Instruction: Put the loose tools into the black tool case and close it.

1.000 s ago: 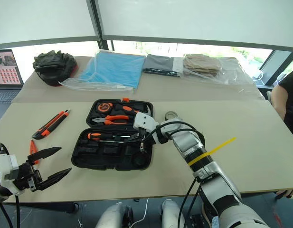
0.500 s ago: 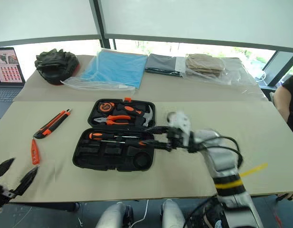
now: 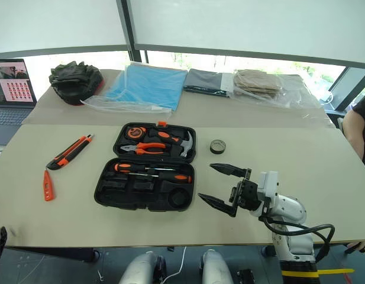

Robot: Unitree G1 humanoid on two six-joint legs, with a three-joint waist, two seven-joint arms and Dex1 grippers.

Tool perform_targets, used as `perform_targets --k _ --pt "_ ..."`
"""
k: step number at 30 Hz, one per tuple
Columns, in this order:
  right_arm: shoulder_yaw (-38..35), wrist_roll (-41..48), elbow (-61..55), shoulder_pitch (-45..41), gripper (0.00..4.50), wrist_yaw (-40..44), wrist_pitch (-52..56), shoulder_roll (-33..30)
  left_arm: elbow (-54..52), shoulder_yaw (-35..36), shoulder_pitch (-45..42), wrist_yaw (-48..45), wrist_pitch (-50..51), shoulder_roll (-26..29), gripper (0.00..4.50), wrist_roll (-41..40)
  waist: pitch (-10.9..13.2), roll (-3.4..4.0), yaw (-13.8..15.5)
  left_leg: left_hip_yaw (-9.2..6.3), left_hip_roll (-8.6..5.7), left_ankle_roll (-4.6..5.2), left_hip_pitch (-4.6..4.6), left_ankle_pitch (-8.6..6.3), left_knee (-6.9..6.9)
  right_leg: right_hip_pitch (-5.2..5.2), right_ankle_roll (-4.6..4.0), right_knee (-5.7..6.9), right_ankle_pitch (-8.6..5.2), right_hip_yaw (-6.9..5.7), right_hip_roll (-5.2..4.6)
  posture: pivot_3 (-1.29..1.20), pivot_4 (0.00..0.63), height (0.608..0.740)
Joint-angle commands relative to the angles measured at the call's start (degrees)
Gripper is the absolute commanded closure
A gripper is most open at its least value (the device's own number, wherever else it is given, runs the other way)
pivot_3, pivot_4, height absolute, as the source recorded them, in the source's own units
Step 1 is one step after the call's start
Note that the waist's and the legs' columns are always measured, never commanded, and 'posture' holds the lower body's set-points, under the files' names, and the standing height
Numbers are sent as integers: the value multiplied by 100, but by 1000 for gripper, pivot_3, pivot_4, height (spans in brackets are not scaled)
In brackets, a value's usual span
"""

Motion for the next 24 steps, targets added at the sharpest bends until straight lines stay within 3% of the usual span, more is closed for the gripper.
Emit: perform_targets --k 1,4,7,16,20,22,23,24 --pt "34 262 -277 -204 47 -105 27 12 -636 -284 -320 666 1120 769 0 -133 2 3 34 -1 0 -1 1 2 0 1 -8 3 5 -1 0 0 150 740" --pt "146 341 -328 -258 47 -164 144 38 -707 -629 -1100 1565 1936 1231 0 -9 3 8 41 6 -7 4 4 8 -1 12 -17 4 18 11 0 0 150 740" --pt "303 360 -370 -279 47 -176 172 46 -702 -868 -1804 2152 2678 1339 0 -147 2 6 40 4 -5 40 6 30 -2 31 10 3 36 10 5 0 150 740" --pt "418 344 -405 -348 47 -336 113 70 -36 -1543 -3088 3281 4036 1122 0 372 3 6 -15 2 -7 30 20 32 -13 38 9 6 37 12 9 0 150 740" --pt "448 243 -376 -339 47 -394 11 120 29 -1611 -3228 3266 4173 876 0 502 2 19 -22 3 -7 11 44 23 -20 58 7 5 36 15 8 0 150 740" --pt "455 210 -367 -328 0 -441 -36 155 62 -1623 -3212 3247 4157 797 537 651 0 28 -24 4 -7 -9 54 12 -23 65 6 7 35 18 8 0 150 740" --pt "464 193 -364 -324 0 -458 -58 164 68 -1625 -3202 3221 4133 765 601 716 0 31 -25 5 -7 -9 60 12 -24 69 5 7 34 19 8 0 150 740" --pt "475 179 -364 -315 0 -477 -74 172 85 -1635 -3183 3180 4114 752 1085 773 -1 35 -23 6 -7 -10 63 11 -27 71 5 6 34 21 7 0 150 740"
